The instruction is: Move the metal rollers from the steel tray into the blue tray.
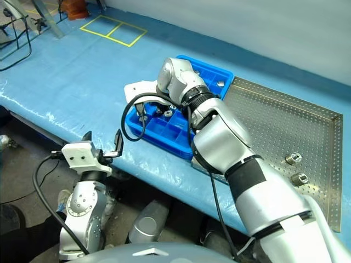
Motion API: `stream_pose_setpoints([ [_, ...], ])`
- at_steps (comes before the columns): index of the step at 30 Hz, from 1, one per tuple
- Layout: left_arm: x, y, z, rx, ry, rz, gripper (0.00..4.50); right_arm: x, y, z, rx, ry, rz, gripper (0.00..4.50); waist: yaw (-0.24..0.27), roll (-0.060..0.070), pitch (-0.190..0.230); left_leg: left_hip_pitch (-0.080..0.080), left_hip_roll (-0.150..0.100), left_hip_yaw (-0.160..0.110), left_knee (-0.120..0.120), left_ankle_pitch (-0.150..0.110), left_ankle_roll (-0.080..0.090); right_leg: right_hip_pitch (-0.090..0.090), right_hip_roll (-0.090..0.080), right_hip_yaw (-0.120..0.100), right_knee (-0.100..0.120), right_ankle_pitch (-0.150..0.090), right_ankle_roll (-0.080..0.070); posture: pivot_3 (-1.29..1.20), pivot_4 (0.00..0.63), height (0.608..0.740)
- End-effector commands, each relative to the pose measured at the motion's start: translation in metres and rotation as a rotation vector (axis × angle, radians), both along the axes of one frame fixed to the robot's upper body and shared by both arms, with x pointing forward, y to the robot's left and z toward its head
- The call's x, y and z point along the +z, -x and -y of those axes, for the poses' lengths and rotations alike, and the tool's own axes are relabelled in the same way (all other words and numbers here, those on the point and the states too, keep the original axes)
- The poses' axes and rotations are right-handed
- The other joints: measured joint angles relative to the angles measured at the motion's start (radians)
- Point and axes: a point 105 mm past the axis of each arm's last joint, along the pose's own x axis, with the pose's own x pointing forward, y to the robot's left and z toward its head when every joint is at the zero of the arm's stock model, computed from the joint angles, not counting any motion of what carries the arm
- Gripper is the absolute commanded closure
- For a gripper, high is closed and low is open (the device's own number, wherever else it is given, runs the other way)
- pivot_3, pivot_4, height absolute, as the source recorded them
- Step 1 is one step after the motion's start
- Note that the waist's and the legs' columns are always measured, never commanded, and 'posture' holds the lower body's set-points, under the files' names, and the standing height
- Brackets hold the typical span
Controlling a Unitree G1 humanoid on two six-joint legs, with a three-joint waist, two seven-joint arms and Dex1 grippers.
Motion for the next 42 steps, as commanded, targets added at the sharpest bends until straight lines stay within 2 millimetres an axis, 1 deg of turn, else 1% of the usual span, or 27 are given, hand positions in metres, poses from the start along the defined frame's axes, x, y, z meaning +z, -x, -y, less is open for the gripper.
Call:
stream_pose_setpoints([
  [1,0.018,0.004,-0.001,0.011,-0.016,0.073,0.0,0.022,-0.006,0.0,-0.004,-0.007,0.07,2.49,0.008,0.0,0.0,0.0,0.0,0.0,0.0,0.0,0.0,0.0,0.0,0.0,0.0,0.0,0.0,0.57,0.15,0.74],
  [6,0.017,0.004,0.001,0.01,-0.012,0.071,0.0,0.022,-0.015,0.012,-0.041,0.052,0.128,2.49,0.025,0.0,0.0,0.0,0.0,0.0,0.0,0.0,-0.001,0.0,0.0,-0.001,0.0,0.0,0.0,0.58,0.15,0.74],
  [10,0.017,0.005,0.002,0.005,-0.014,0.07,0.0,0.019,-0.024,0.024,-0.074,0.112,0.193,2.49,0.028,0.0,0.0,0.0,0.0,0.0,0.0,0.0,-0.001,0.0,0.0,-0.002,0.0,0.0,0.0,0.58,0.15,0.74],
  [12,0.018,0.006,0.001,0.005,-0.019,0.074,0.0,0.016,-0.025,0.028,-0.085,0.125,0.195,2.49,0.028,0.0,0.0,0.0,0.0,0.0,0.0,0.0,-0.001,0.0,0.0,-0.002,0.0,0.0,0.0,0.58,0.15,0.74],
  [16,0.02,0.007,-0.001,0.009,-0.024,0.081,0.0,0.01,-0.025,0.032,-0.099,0.128,0.177,2.49,0.028,0.0,0.0,0.0,0.001,0.0,0.0,-0.001,-0.001,0.0,0.0,-0.003,0.0,0.0,0.0,0.58,0.15,0.74],
  [21,0.021,0.008,-0.001,0.008,-0.029,0.084,0.0,0.003,-0.021,0.036,-0.098,0.132,0.112,2.49,0.028,0.0,0.0,0.0,0.001,-0.001,0.0,-0.001,-0.002,0.0,0.0,-0.004,0.0,0.0,0.0,0.58,0.15,0.74],
  [30,0.02,0.006,0.002,-0.005,-0.035,0.079,0.0,-0.008,-0.022,0.046,-0.137,0.153,0.094,2.49,0.028,0.0,0.0,0.0,0.001,-0.001,0.0,-0.001,-0.002,0.0,0.0,-0.004,0.001,0.0,0.0,0.58,0.15,0.74],
  [35,0.02,0.007,0.002,-0.001,-0.035,0.075,0.0,-0.013,-0.014,0.045,-0.103,0.153,0.016,2.49,0.028,0.0,0.0,0.0,0.001,-0.001,0.0,-0.001,-0.002,0.0,0.0,-0.004,0.001,0.0,0.0,0.58,0.15,0.74],
  [42,0.022,0.006,0.004,-0.005,-0.03,0.081,0.0,-0.017,-0.017,0.047,-0.129,0.149,0.037,2.49,0.029,0.0,0.0,0.0,0.001,-0.001,0.0,-0.001,-0.002,0.0,0.0,-0.005,0.001,0.0,0.0,0.59,0.15,0.74],
])
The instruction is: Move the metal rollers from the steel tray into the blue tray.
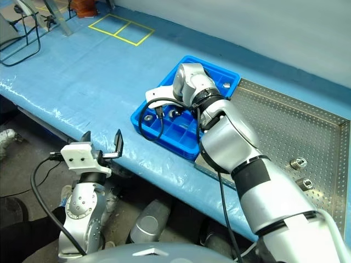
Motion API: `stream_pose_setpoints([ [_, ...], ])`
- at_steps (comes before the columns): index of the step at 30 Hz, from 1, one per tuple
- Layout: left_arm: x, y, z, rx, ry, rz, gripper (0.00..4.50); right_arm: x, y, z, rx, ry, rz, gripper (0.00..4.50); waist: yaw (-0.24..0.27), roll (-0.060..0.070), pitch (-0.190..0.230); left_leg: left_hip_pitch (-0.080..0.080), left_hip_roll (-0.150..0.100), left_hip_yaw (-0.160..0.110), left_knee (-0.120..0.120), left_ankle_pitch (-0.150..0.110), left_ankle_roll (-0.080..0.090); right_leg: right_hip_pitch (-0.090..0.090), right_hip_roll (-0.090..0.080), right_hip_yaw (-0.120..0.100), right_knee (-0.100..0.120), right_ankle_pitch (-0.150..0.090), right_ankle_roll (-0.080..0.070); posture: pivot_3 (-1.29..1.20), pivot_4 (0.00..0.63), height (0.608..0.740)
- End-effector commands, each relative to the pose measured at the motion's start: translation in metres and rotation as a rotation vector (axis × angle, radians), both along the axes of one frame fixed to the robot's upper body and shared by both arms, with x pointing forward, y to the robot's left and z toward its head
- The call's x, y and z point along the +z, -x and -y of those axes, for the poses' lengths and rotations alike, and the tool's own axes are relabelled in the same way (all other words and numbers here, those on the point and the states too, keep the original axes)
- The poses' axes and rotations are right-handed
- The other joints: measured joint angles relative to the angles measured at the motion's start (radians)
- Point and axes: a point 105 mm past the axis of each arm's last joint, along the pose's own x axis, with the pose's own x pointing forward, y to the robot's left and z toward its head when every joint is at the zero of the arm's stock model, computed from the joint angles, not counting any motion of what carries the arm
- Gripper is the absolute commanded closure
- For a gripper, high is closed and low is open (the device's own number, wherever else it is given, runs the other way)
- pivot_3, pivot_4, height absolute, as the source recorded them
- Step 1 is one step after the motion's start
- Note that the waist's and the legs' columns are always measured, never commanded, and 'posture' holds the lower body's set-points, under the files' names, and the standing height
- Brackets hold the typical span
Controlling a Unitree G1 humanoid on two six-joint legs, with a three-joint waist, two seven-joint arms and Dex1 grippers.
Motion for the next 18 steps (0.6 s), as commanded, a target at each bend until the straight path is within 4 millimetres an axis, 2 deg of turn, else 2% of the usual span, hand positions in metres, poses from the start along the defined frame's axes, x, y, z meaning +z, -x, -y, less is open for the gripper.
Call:
stream_pose_setpoints([
  [1,0.017,0.002,0.002,-0.006,-0.003,0.068,0.0,0.002,-0.003,0.001,-0.014,-0.011,0.02,2.49,0.0,0.0,0.0,0.0,0.0,0.0,0.0,0.0,0.0,0.0,0.0,0.0,0.0,0.0,0.0,0.59,0.15,0.74],
  [13,0.018,0.005,-0.001,0.013,-0.013,0.067,0.0,-0.014,0.005,-0.001,-0.026,0.022,-0.047,2.49,0.017,0.0,0.0,0.001,0.0,0.0,0.002,0.001,-0.001,0.0,0.0,0.0,0.004,-0.001,-0.001,0.61,0.15,0.74],
  [18,0.018,0.006,0.0,0.017,-0.011,0.067,0.0,-0.014,0.002,-0.004,-0.034,0.033,0.008,2.49,0.04,0.0,0.0,0.001,0.0,0.0,0.001,0.0,-0.001,-0.001,0.0,-0.001,0.003,-0.001,-0.001,0.63,0.15,0.74],
])
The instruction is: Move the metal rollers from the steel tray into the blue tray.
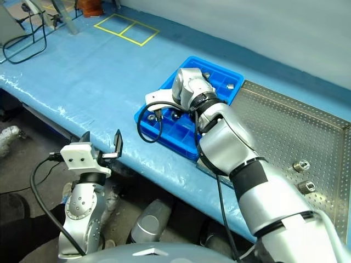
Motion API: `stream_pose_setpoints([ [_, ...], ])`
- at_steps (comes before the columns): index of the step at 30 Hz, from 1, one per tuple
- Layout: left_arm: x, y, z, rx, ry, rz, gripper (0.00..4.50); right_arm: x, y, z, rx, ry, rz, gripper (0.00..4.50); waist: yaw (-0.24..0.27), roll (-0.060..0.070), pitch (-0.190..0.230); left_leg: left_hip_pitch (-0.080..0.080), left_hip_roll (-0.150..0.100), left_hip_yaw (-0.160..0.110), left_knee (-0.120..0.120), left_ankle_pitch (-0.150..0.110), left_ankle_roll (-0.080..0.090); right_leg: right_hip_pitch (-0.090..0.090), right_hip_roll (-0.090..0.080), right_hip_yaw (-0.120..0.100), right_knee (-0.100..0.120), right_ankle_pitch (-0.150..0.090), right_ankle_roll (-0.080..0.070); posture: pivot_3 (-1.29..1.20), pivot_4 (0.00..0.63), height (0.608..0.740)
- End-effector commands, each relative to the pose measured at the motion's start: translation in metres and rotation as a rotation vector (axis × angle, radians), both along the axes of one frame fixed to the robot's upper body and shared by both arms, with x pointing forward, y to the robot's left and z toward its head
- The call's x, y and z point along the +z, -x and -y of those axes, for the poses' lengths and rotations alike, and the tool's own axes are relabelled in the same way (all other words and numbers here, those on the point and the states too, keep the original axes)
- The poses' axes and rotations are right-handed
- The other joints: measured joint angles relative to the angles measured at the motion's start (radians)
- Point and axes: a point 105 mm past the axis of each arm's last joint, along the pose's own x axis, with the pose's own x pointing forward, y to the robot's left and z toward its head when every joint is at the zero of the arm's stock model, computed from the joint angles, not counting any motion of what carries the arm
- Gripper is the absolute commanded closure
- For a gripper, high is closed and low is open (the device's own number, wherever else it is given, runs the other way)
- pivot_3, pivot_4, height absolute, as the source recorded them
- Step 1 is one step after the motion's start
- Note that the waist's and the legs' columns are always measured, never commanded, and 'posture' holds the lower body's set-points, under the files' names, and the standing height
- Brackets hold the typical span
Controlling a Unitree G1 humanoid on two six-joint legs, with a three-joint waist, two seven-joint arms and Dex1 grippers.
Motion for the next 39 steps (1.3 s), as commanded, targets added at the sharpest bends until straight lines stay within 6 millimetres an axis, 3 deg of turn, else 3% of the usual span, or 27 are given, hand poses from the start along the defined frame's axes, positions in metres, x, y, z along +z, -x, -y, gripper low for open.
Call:
stream_pose_setpoints([
  [1,0.017,0.004,0.001,0.008,-0.003,0.066,0.0,-0.001,-0.002,-0.001,-0.005,0.026,0.035,2.49,0.006,0.0,0.0,0.0,0.0,0.0,0.0,0.0,0.0,0.0,0.0,0.0,0.0,0.0,0.0,0.64,0.15,0.74],
  [4,0.019,0.004,-0.001,0.022,0.026,0.078,0.0,-0.003,-0.005,0.01,0.0,0.118,0.061,2.67,0.016,0.0,0.0,0.0,0.001,0.0,0.0,0.0,0.0,-0.001,0.0,-0.002,0.0,0.0,0.0,0.64,0.15,0.74],
  [11,0.02,0.004,-0.002,0.026,0.019,0.079,0.0,0.001,-0.013,0.021,-0.017,0.158,0.12,4.46,0.044,0.0,0.0,0.0,0.006,-0.003,0.003,0.0,-0.006,-0.002,-0.004,-0.02,0.006,-0.003,-0.006,0.63,0.15,0.74],
  [15,0.02,0.003,-0.002,0.021,0.017,0.079,0.0,0.011,-0.011,0.011,-0.026,0.054,0.089,4.46,0.056,0.0,0.0,-0.001,0.007,-0.003,0.006,-0.002,-0.013,-0.011,-0.003,-0.022,0.015,-0.006,-0.009,0.62,0.15,0.74],
  [19,0.021,0.0,0.0,0.01,0.015,0.083,0.0,0.029,-0.005,-0.002,0.007,-0.068,0.023,4.46,0.054,0.0,0.0,-0.001,0.008,-0.003,0.007,0.0,-0.01,-0.011,-0.003,-0.023,0.015,-0.005,-0.009,0.61,0.15,0.74],
  [25,0.019,-0.003,0.004,-0.009,0.021,0.081,0.0,0.048,-0.002,-0.004,0.031,-0.116,-0.003,4.46,0.049,0.0,0.0,-0.004,0.011,-0.003,0.006,-0.001,-0.011,-0.011,0.0,-0.024,0.017,-0.003,-0.006,0.59,0.15,0.74],
  [36,0.018,-0.004,0.006,-0.013,0.027,0.079,0.0,0.041,-0.007,0.006,0.015,-0.065,0.031,4.46,0.041,0.0,0.0,-0.005,0.012,-0.003,0.006,-0.003,-0.012,-0.012,0.0,-0.024,0.017,-0.004,-0.007,0.59,0.15,0.74],
  [39,0.018,-0.004,0.006,-0.011,0.026,0.079,0.0,0.04,-0.01,0.008,0.009,-0.043,0.056,3.86,0.041,0.0,0.0,-0.005,0.012,-0.003,0.006,-0.003,-0.012,-0.012,0.0,-0.024,0.017,-0.004,-0.007,0.6,0.15,0.74],
])
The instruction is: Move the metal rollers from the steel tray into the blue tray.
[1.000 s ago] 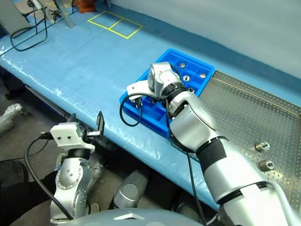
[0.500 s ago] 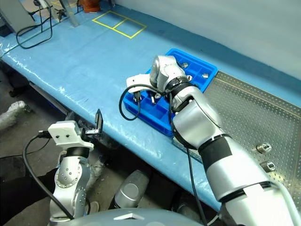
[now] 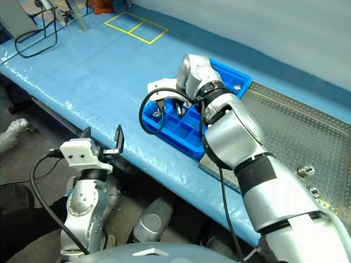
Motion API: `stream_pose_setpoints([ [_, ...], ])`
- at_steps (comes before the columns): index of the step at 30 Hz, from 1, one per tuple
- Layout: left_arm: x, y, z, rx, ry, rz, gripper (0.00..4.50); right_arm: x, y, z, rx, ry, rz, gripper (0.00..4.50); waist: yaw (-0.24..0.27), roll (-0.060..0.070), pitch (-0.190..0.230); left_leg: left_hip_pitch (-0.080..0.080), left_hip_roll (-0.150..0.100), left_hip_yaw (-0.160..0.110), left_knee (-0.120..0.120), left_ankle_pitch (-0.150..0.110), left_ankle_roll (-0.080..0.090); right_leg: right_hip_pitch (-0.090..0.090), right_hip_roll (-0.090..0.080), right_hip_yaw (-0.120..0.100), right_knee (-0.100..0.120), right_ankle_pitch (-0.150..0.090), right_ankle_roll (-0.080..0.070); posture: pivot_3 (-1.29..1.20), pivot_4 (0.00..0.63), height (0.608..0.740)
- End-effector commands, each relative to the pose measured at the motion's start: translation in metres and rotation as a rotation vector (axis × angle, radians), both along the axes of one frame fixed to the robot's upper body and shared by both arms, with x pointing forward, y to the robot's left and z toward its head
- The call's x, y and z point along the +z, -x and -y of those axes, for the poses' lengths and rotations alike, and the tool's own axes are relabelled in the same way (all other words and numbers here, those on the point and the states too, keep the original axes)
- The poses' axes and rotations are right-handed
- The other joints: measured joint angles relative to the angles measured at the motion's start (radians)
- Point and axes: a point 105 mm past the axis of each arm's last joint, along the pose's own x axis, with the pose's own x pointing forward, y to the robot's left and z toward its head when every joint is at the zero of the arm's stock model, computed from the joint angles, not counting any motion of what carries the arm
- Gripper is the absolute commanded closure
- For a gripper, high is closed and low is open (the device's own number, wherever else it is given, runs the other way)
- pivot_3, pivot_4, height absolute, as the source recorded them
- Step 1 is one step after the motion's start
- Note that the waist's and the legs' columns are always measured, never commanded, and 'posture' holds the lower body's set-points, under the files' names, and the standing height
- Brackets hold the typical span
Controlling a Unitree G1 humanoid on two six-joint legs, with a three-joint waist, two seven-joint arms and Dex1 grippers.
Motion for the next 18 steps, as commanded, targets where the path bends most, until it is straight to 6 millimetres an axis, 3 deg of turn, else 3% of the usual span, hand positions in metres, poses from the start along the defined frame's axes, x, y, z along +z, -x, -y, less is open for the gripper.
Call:
stream_pose_setpoints([
  [1,0.009,0.002,0.0,0.003,0.002,0.041,0.0,0.009,-0.005,0.001,0.007,0.024,0.06,3.57,0.0,0.0,0.0,0.0,0.0,0.0,0.0,0.0,0.0,0.0,0.0,0.0,0.0,0.0,0.0,0.6,0.15,0.74],
  [5,0.008,0.003,-0.001,0.008,0.002,0.038,0.0,0.006,-0.003,0.005,-0.008,0.038,0.033,2.23,0.0,0.0,0.0,0.0,0.0,0.0,0.0,0.0,0.0,0.0,0.0,0.0,0.0,0.0,0.0,0.6,0.15,0.74],
  [18,0.007,0.004,0.0,0.009,0.004,0.032,0.0,-0.003,-0.005,0.01,-0.065,0.018,0.025,2.23,0.001,0.0,0.0,0.0,0.0,0.0,0.0,0.0,0.0,0.0,0.0,0.0,0.0,0.0,0.0,0.6,0.15,0.74],
])
